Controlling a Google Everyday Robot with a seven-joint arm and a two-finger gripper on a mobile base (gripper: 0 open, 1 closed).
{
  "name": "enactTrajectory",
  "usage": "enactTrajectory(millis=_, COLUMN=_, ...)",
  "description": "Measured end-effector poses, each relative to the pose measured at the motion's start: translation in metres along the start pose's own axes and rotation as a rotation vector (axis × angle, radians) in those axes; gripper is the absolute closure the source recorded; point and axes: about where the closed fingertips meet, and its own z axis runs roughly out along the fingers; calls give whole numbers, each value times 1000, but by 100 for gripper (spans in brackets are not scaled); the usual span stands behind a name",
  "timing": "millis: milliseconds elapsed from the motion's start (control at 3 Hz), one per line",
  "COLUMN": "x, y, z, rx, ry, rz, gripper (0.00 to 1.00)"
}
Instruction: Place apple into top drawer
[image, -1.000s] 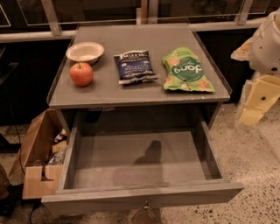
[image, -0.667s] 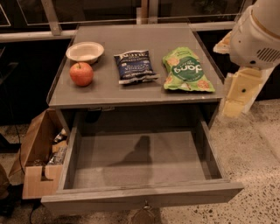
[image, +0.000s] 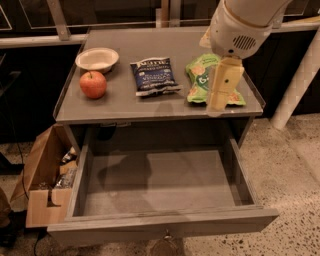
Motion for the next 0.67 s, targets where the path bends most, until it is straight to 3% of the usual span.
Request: enactTrajectory(millis=667, x=-15, y=-10, z=14, rx=28, ry=-29, rz=-10, gripper=0)
